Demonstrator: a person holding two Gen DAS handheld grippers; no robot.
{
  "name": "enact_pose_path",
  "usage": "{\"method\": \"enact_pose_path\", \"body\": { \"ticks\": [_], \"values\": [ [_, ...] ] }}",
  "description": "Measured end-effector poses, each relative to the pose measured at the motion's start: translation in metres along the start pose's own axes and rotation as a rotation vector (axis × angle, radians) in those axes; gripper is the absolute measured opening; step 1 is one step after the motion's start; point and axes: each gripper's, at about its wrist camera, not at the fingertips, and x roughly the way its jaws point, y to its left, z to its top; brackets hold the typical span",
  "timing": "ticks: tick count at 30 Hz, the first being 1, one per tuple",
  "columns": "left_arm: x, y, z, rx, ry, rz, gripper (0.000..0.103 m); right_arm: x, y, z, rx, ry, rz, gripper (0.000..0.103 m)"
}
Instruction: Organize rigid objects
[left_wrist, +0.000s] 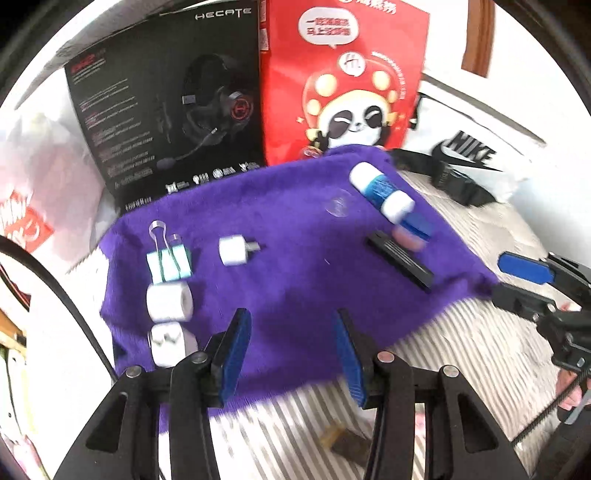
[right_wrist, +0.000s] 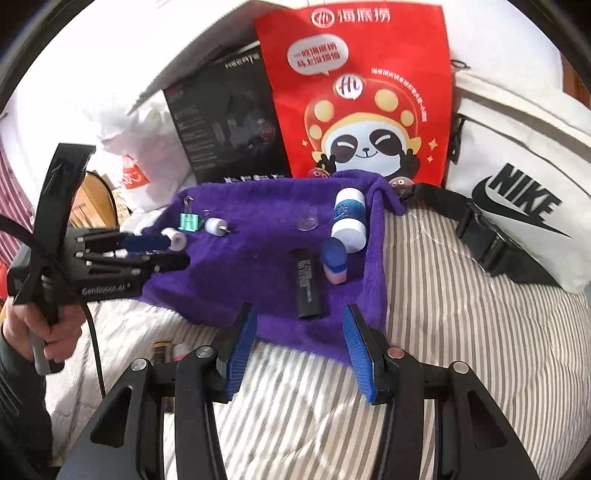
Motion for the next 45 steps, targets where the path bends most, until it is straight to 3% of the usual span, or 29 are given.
{"method": "enact_pose_path", "body": {
  "ticks": [4, 10, 16, 21, 30, 32, 33, 34, 45],
  "values": [
    [-0.014, -0.006, -0.027, 0.004, 0.009, 0.013, 0.044, -0.022, 0.005, -0.013, 0.016, -0.003, -0.038, 0.048],
    [-0.006, -0.005, -0.067, -0.091, 0.070, -0.048, 0.044, -0.047, 0.003, -0.037, 0.089, -0.013, -0.057, 0.048],
    [0.008, -0.023, -0.075, -0.123, 0.113, -0.033, 0.045, -0.061, 0.003, -0.050, 0.135, -0.019, -0.053, 0.048],
    [0.007, -0.043, -0.081, -0.030, 0.096, 0.048, 0.048, -0.066, 0.010, -0.053, 0.120, -0.028, -0.054, 0.049],
    [-0.009, -0.013, -0.100, -0.040, 0.078, 0.030, 0.050, -0.060, 0.012, -0.067, 0.108, -0.005, -0.042, 0.049],
    [-0.006, -0.018, -0.099, -0.022, 0.066, 0.036, 0.044, -0.057, 0.011, -0.068, 0.112, 0.005, -0.043, 0.049],
    [-0.006, -0.022, -0.098, -0.006, 0.057, 0.024, 0.029, -0.056, 0.011, -0.069, 0.112, 0.007, -0.042, 0.049],
    [-0.007, -0.025, -0.098, 0.009, 0.052, 0.010, 0.023, -0.055, 0.011, -0.070, 0.112, 0.009, -0.041, 0.049],
    [-0.008, -0.027, -0.099, 0.050, 0.041, 0.003, 0.023, -0.043, 0.024, -0.075, 0.089, 0.041, -0.006, 0.049]
  ]
}}
